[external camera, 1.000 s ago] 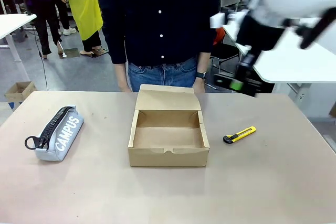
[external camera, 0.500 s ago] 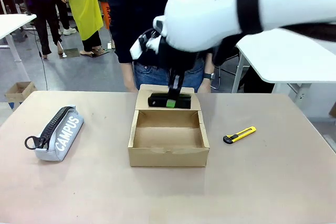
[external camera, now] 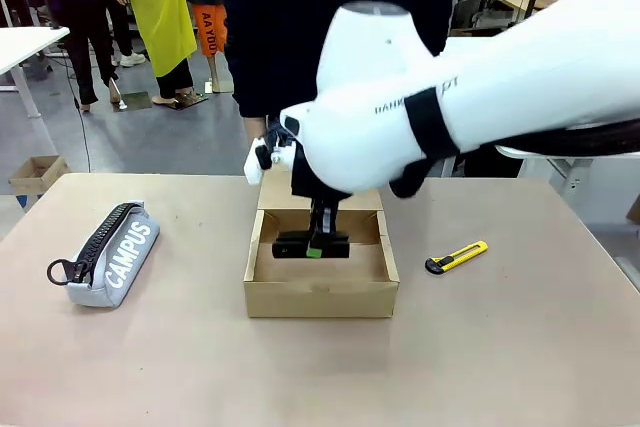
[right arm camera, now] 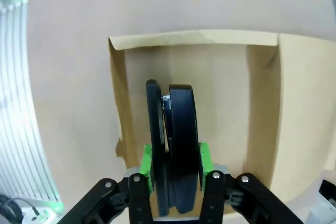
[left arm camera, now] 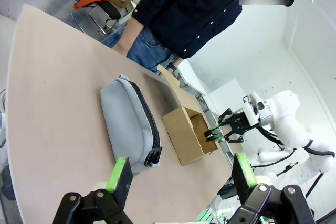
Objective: Pack the items into the box.
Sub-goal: Pick up the item indicated by the person and place it inside the Mailer Box.
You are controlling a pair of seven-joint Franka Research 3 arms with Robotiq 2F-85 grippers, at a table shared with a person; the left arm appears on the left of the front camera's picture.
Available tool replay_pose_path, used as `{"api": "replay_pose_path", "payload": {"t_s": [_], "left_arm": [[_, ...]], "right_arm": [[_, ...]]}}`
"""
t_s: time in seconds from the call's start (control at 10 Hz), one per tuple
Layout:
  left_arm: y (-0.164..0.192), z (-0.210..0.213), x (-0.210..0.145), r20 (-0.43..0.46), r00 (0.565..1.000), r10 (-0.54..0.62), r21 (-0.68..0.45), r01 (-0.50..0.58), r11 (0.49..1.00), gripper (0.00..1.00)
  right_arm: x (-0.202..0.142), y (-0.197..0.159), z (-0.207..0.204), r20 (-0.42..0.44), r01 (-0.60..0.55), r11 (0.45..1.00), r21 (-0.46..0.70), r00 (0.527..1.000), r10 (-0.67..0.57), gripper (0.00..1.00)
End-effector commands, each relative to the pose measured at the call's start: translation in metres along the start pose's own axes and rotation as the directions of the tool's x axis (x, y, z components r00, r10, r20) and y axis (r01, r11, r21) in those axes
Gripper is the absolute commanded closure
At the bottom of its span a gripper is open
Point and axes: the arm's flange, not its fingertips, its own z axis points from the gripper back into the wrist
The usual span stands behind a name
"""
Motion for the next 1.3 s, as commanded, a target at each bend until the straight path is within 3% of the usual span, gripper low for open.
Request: {"api": "replay_pose_path", "payload": {"t_s": [0.0,0.5,0.7,1.2], "left_arm": [[-0.002,-0.001,0.001,0.023,0.999,-0.023,-0.013,0.023,1.0,0.0],[-0.002,-0.001,0.001,0.023,0.999,-0.023,-0.013,0.023,1.0,0.0],[-0.002,-0.001,0.001,0.023,0.999,-0.023,-0.013,0.023,1.0,0.0],[-0.002,-0.001,0.001,0.023,0.999,-0.023,-0.013,0.023,1.0,0.0]], "right_arm": [[-0.022,-0.001,-0.02,0.046,0.006,1.0,-0.005,0.999,-0.005,0.59],[-0.027,-0.007,-0.023,0.018,-0.017,1.0,-0.026,1.0,0.018,0.59],[-0.029,-0.008,-0.021,0.024,-0.004,0.999,-0.044,1.0,0.005,0.0],[-0.036,-0.009,-0.016,0.033,0.016,0.997,-0.077,0.999,-0.013,0.0]]}}
